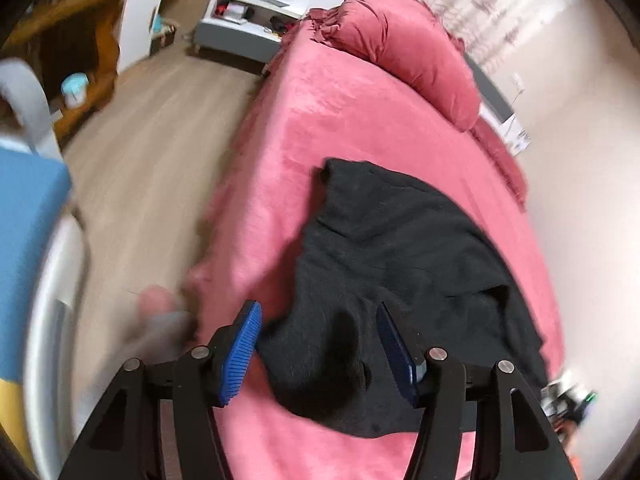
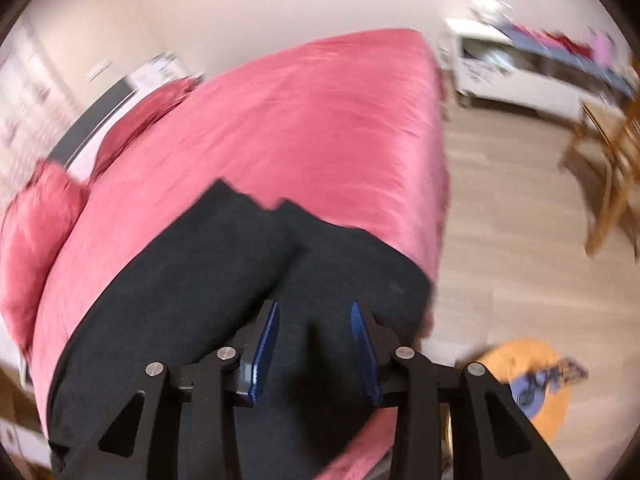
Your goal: Fold large clothes
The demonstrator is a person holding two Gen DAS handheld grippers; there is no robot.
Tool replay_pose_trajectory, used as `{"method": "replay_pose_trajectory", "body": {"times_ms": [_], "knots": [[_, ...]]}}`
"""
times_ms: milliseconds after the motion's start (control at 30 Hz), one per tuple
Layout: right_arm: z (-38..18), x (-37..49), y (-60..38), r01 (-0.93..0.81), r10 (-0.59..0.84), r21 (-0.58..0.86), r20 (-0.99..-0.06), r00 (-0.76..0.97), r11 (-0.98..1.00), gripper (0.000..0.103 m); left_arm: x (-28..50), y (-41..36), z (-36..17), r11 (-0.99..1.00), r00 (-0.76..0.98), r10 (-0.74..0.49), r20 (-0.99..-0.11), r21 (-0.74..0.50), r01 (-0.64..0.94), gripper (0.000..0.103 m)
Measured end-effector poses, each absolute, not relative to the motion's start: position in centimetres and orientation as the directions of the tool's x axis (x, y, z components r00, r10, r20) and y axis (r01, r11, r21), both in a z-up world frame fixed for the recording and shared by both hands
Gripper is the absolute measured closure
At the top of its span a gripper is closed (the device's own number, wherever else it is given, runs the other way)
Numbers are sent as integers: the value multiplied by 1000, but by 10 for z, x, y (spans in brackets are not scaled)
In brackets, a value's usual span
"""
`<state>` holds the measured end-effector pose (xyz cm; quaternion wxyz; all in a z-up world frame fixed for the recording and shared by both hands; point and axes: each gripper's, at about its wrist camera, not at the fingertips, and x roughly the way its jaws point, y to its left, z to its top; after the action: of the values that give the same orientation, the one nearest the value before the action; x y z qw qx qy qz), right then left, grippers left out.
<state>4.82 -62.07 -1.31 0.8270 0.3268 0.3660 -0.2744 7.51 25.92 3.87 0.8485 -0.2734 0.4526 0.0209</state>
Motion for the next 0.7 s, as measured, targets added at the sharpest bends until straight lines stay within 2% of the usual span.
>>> {"method": "replay_pose_trajectory", "body": {"times_ms": [33,67,100,167,200,300,367,500,700], "knots": [[-8,60,-618,676,-217,321,-782,584,663,60,72,272,44,853,594,-176,-785,-423,-306,42],[-4,73,-615,660,-220,306,-778,589,686,56,69,279,46,850,600,-153,-786,-414,-326,37],[-3,82,-614,650,-220,297,-775,592,700,51,69,292,51,841,612,-107,-784,-399,-365,30],[1,110,-608,627,-212,282,-776,595,726,40,75,302,57,823,638,-69,-767,-405,-399,26],[-1,123,-607,617,-205,276,-779,592,737,36,83,305,59,812,652,-58,-756,-416,-410,20],[0,164,-602,598,-185,240,-807,561,765,36,129,294,58,812,691,-81,-718,-449,-372,10],[-1,190,-601,587,-162,232,-826,540,776,35,162,281,51,832,680,-94,-727,-433,-347,9],[4,227,-605,535,-132,224,-827,547,815,24,248,247,25,879,600,-128,-790,-371,-300,9],[-7,264,-626,568,-226,72,-871,437,820,23,321,216,-5,917,520,-104,-848,-284,-279,9]]}}
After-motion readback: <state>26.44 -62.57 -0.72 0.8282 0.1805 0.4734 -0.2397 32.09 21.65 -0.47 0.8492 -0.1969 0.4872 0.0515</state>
